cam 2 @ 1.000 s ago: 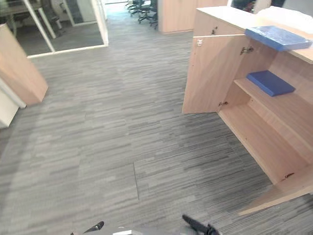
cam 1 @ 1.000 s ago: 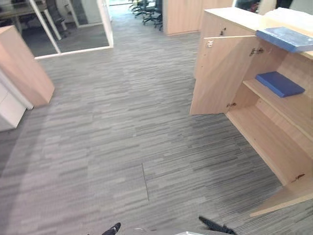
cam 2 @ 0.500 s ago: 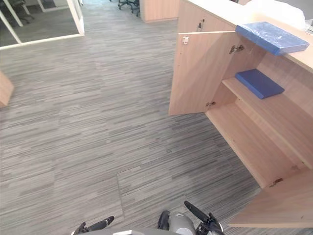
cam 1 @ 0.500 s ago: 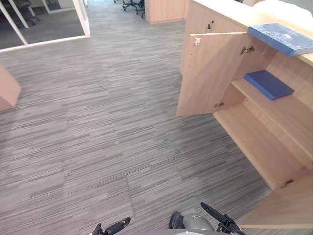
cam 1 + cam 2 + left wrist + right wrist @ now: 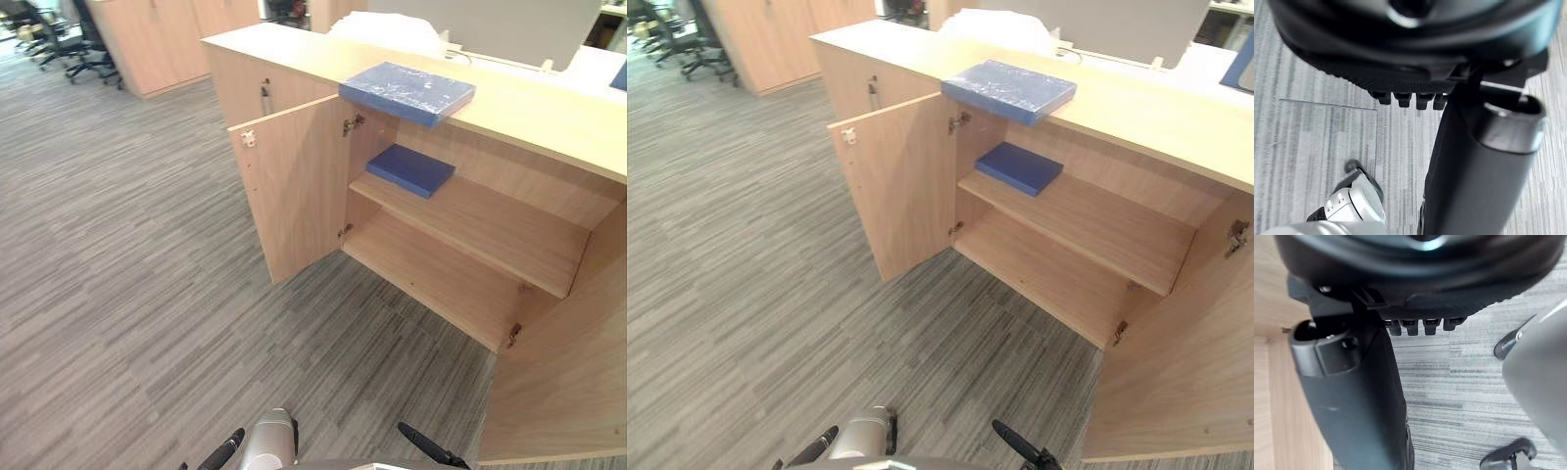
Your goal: Walk over to the cabinet, pick up the folder, carry it to the office cabinet, place the folder inside the office cabinet, then close the office cabinet door
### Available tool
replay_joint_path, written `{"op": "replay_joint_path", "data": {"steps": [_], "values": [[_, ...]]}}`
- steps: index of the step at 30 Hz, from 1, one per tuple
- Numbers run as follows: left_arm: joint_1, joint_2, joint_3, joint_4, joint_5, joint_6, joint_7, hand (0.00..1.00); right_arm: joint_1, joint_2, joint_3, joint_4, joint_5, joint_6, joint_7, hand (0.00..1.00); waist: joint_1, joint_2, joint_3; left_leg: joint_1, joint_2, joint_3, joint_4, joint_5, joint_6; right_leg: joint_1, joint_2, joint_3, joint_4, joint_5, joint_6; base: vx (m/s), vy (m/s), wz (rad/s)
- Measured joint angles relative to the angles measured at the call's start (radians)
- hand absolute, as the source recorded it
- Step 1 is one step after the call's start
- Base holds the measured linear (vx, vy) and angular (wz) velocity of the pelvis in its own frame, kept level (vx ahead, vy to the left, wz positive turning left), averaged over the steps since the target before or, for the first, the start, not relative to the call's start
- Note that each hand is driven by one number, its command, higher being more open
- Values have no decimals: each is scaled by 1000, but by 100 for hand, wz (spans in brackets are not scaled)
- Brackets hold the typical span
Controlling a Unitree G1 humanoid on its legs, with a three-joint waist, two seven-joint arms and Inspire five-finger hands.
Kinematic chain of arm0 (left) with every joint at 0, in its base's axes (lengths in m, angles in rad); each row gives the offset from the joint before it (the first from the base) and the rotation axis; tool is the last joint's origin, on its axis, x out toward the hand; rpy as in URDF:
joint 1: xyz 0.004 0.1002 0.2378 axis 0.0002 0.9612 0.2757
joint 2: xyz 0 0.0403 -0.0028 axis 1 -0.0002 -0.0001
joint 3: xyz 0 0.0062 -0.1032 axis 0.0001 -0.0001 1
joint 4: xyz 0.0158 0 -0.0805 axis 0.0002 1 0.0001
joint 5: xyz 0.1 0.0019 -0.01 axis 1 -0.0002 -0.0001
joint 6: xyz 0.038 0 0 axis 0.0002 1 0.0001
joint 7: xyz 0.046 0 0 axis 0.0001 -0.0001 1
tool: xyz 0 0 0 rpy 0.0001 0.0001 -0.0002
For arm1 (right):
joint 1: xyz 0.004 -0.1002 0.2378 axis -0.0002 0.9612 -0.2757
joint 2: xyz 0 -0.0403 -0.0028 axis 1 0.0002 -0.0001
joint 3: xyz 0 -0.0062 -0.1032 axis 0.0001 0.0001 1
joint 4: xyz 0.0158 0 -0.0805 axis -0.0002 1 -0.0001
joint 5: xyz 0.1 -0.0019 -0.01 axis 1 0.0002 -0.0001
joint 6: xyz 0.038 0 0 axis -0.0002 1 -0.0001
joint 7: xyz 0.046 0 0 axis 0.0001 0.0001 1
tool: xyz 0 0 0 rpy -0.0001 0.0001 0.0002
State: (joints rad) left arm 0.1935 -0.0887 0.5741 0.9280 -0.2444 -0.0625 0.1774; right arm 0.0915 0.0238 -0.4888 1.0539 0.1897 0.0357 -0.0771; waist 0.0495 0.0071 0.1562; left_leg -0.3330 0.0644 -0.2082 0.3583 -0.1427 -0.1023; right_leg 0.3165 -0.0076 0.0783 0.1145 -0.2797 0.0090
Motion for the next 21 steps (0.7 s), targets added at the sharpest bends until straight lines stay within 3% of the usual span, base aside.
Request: {"op": "replay_joint_path", "data": {"steps": [1,2,3,4,6,7,8,10,11,12,13,14,15,16,17,18,19,21], "values": [[3,4,-1,15,0,0,6,100,8,-1,8,0,0,-11,0,100,2,9,-17,0,-2,5,35,129,-19,17,-15,29,5,-16,28,411,319,-62],[2,17,-1,16,-1,0,7,100,4,9,10,6,-1,-9,0,100,4,-4,-21,-4,-11,29,59,106,-10,14,-36,41,15,-17,35,492,382,-76],[3,32,-6,15,1,-5,14,100,4,24,13,0,-1,-5,2,100,4,-37,-41,0,-19,70,73,70,1,-13,-68,63,44,2,65,432,353,-87],[2,36,-1,14,0,-10,18,100,0,35,11,1,-2,-5,7,100,5,-52,-57,7,-22,118,102,41,29,-36,-99,77,74,21,95,460,394,-110],[6,37,1,14,-10,-10,23,100,-11,47,-1,-4,-24,-1,12,100,11,-65,-71,54,-35,224,116,-9,71,-98,-166,89,197,28,91,334,333,-123],[6,37,1,15,-10,-9,24,100,-14,46,0,-11,-33,4,13,100,12,-66,-70,78,-42,253,105,-16,82,-132,-183,91,271,30,87,231,324,-140],[7,36,-2,21,-11,-6,25,100,-22,41,-2,-22,-35,8,18,100,17,-63,-68,143,-57,320,60,-23,98,-228,-222,89,456,56,45,151,276,-115],[9,37,-10,36,-24,-7,24,100,-27,16,-5,-30,-36,4,22,100,10,-48,-67,232,-83,400,-12,-17,117,-333,-294,25,652,90,-16,135,294,-110],[6,38,-13,40,-24,-7,25,100,-38,8,-5,-21,-38,2,22,100,-10,-41,-76,276,-98,425,-64,-10,129,-375,-338,-70,669,104,-37,106,231,-76],[2,40,-23,43,-24,-9,24,100,-42,8,-5,-16,-41,1,22,100,-16,-43,-78,299,-105,440,-91,-3,138,-389,-347,-114,664,113,-48,112,170,-61],[-6,40,-47,51,-22,-17,20,100,-39,-4,-4,-1,-46,-5,18,100,-18,-34,-89,336,-101,457,-146,11,136,-383,-357,-154,648,108,-39,122,101,-61],[-16,46,-74,64,-21,-24,14,100,-44,-19,-1,24,-48,-12,20,100,-24,-18,-96,351,-83,468,-192,29,134,-386,-320,-184,594,56,20,119,62,-56],[-28,49,-87,75,-21,-25,12,100,-49,-19,-1,34,-48,-15,21,100,-30,-11,-94,356,-70,468,-211,37,131,-391,-291,-197,561,30,38,89,-16,-44],[-52,49,-101,89,-21,-24,11,100,-69,-19,-4,54,-39,-16,21,100,-39,-4,-84,363,-50,464,-237,42,128,-414,-228,-217,485,2,49,75,-124,-36],[-71,49,-99,105,-22,-21,8,100,-71,-19,-4,70,-32,-10,21,100,-45,-6,-68,380,-41,447,-251,34,116,-423,-177,-239,397,7,49,70,-158,-32],[-74,51,-96,107,-22,-22,6,100,-66,-17,-4,74,-30,-9,20,100,-48,-13,-62,394,-39,445,-257,31,111,-422,-160,-252,346,14,51,94,-229,-11],[-72,55,-93,109,-22,-23,6,100,-48,-17,-31,66,-12,-4,19,100,-62,-22,-54,426,-37,435,-263,24,97,-405,-149,-271,313,35,26,145,-223,8],[-73,36,-81,103,-21,-24,3,100,-15,-29,-41,59,-13,-7,10,100,-56,-17,-60,452,-33,369,-279,25,82,-371,-122,-294,291,23,20,171,-216,11]]}}
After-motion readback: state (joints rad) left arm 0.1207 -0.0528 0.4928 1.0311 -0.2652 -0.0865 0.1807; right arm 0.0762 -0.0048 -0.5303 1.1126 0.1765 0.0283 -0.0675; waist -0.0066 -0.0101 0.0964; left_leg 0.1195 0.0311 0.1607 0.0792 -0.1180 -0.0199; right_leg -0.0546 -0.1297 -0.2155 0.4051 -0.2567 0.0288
